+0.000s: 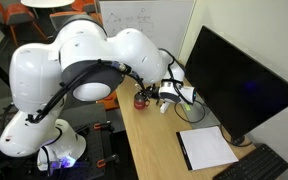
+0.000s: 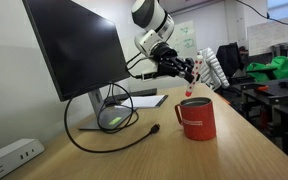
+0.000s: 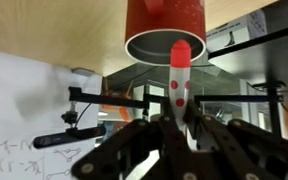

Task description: Put the marker in the mug

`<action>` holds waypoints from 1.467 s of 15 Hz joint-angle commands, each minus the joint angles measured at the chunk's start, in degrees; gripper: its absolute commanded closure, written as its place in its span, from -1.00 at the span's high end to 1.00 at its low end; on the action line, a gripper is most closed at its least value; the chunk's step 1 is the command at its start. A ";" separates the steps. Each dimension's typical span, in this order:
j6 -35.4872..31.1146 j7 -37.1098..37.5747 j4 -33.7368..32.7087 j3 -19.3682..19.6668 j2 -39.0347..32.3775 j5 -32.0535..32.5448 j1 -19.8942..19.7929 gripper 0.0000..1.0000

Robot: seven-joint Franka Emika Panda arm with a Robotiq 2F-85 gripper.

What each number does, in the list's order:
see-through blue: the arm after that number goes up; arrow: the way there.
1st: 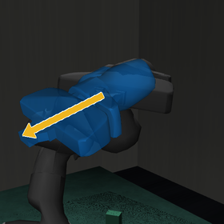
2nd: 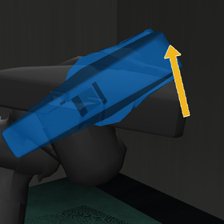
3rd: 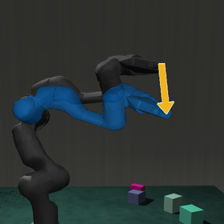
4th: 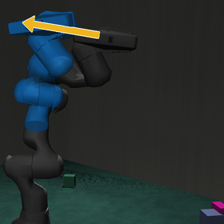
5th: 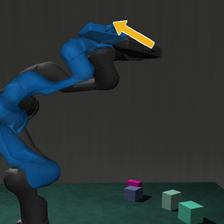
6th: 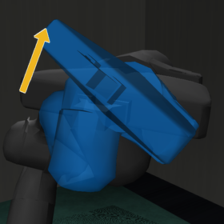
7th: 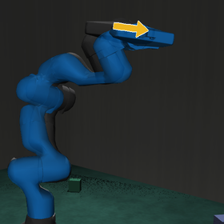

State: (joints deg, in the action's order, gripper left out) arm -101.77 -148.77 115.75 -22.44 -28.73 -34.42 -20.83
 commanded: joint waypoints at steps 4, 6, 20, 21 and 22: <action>3.02 -0.68 -1.57 -5.27 -2.56 0.91 -3.34 -0.90; 6.01 -0.67 -2.55 -4.66 -4.53 1.11 -3.03 -0.90; 6.95 0.44 -6.05 1.68 -7.79 2.25 0.62 0.49; 8.80 -0.21 -6.23 6.13 -6.30 0.47 4.76 0.62; 9.62 0.22 -6.17 6.82 -5.71 0.49 5.11 0.79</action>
State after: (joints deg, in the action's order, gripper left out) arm -95.08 -148.96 109.22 -20.29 -37.71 -33.45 -19.87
